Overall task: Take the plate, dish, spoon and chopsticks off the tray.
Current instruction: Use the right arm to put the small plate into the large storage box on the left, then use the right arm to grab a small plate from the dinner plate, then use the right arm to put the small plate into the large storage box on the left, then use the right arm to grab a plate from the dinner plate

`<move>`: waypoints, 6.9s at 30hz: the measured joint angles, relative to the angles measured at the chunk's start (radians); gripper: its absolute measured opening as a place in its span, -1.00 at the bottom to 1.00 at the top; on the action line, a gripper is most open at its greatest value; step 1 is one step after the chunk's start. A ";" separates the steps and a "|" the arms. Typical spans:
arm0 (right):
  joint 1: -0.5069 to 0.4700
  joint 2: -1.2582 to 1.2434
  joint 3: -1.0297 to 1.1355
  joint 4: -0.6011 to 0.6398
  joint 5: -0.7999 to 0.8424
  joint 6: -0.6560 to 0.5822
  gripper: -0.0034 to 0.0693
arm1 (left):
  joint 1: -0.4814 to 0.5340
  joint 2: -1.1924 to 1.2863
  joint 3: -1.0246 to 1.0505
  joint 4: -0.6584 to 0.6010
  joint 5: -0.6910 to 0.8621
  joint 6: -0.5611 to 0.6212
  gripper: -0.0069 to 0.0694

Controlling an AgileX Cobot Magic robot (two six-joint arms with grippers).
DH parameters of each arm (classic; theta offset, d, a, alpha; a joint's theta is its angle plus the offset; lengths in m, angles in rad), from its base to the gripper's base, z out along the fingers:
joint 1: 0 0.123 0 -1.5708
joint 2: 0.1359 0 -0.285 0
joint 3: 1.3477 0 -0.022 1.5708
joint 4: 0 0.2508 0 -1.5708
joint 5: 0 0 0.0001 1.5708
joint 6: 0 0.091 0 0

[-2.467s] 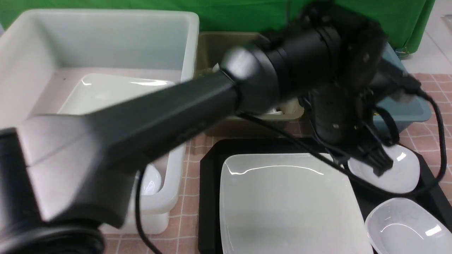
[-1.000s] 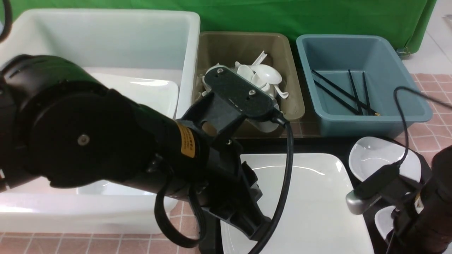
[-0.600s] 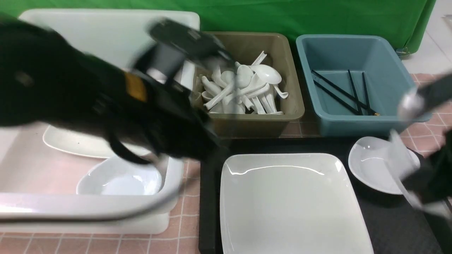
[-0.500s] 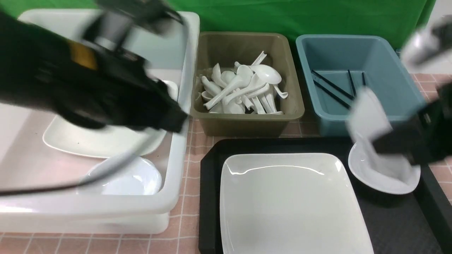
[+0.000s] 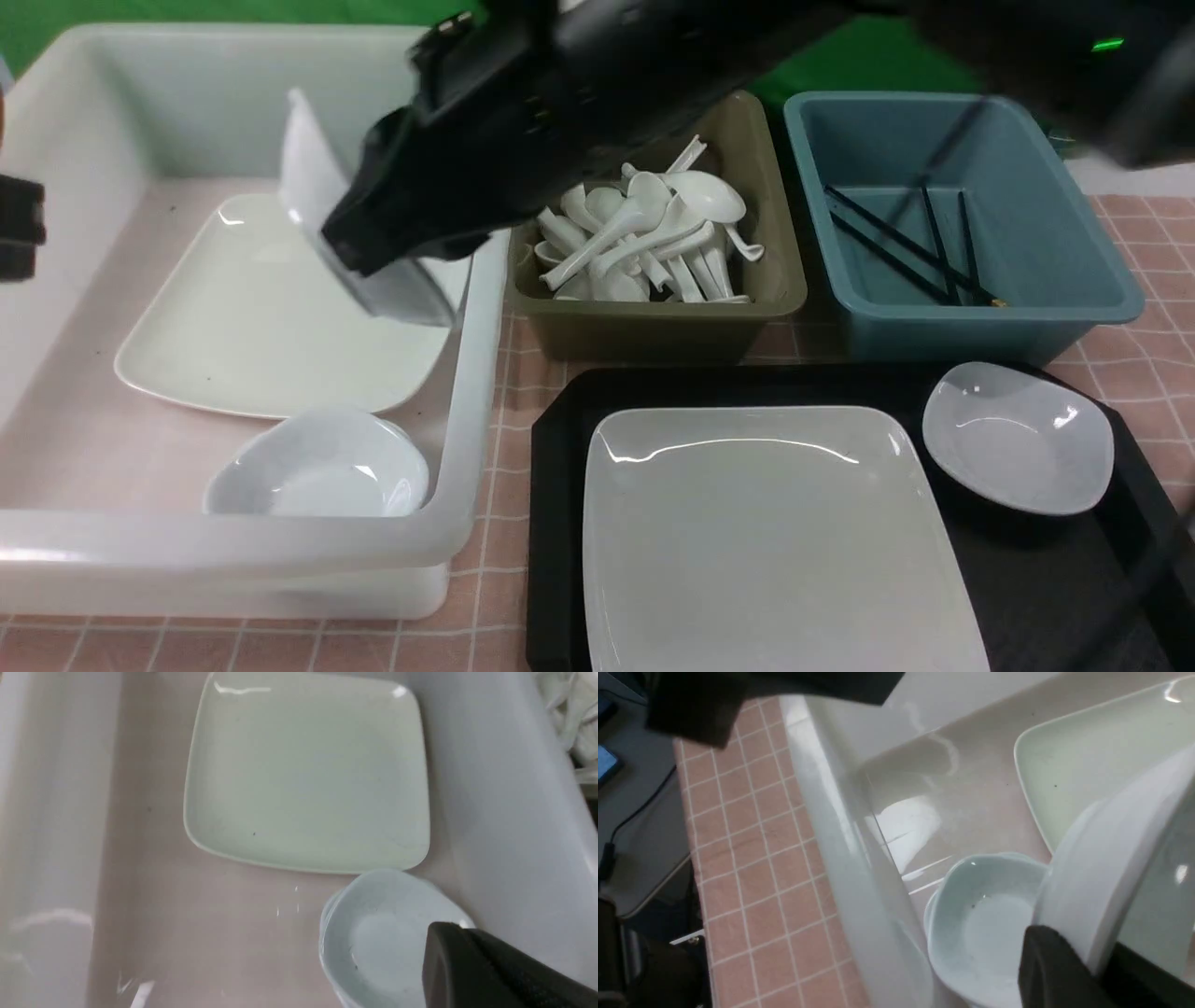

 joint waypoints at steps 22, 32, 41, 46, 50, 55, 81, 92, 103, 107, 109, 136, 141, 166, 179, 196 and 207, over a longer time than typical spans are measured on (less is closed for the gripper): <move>0.040 0.334 -0.158 -0.043 0.031 0.000 0.15 | 0.010 0.000 0.055 -0.031 0.010 0.049 -0.82; 0.036 0.216 -0.275 -0.194 0.280 0.060 -0.05 | 0.010 0.000 0.055 -0.062 0.006 0.061 -0.82; -0.159 -0.087 -0.171 -0.431 0.315 0.166 -0.82 | -0.167 0.000 0.055 -0.204 0.009 0.152 -0.82; -0.348 -0.313 0.229 -0.450 0.313 0.156 -0.71 | -0.384 0.006 0.055 -0.215 -0.013 0.154 -0.82; -0.472 -0.406 0.507 -0.461 0.303 0.156 -0.36 | -0.518 0.055 0.055 -0.231 -0.068 0.146 -0.82; -0.601 -0.437 0.900 -0.482 0.085 0.107 0.40 | -0.717 0.230 0.055 -0.237 -0.208 0.144 -0.82; -0.622 -0.217 1.096 -0.598 -0.435 -0.007 -0.18 | -0.783 0.415 0.055 -0.194 -0.306 0.147 -0.82; -0.620 -0.377 1.007 -0.508 -0.197 -0.015 -0.69 | -0.783 0.415 0.009 -0.219 -0.405 0.179 -0.82; -0.445 -0.572 0.723 -0.009 0.011 -0.155 -0.70 | -0.753 0.383 -0.217 0.094 -0.237 0.035 -0.82; -0.286 -0.505 0.574 0.021 0.007 -0.165 -0.70 | -0.629 0.295 -0.261 0.218 -0.113 -0.057 -0.82; -0.202 -0.424 0.481 0.025 0.002 -0.165 -0.70 | -0.496 0.236 -0.264 0.231 -0.059 -0.075 -0.82; 0.018 0.345 -0.129 0.008 -0.001 -0.068 -0.06 | 0.048 0.001 0.045 -0.106 0.022 0.102 -0.81; 0.037 0.327 -0.130 0.036 0.010 -0.045 0.49 | 0.048 0.001 0.045 -0.109 0.008 0.102 -0.81; -0.474 -0.456 0.350 -0.379 0.313 0.200 -0.82 | -0.438 0.107 0.045 -0.151 -0.023 0.111 -0.81; -0.752 -0.828 1.343 -0.190 0.002 0.269 -0.49 | -0.461 0.193 0.046 -0.038 -0.095 0.022 -0.81; -0.753 -0.557 1.512 0.201 -0.339 0.133 0.50 | -0.467 0.195 0.046 -0.213 -0.056 0.207 -0.81; -0.754 -0.482 1.503 0.232 -0.365 0.103 0.25 | -0.699 0.278 0.083 -0.343 -0.130 0.363 -0.81</move>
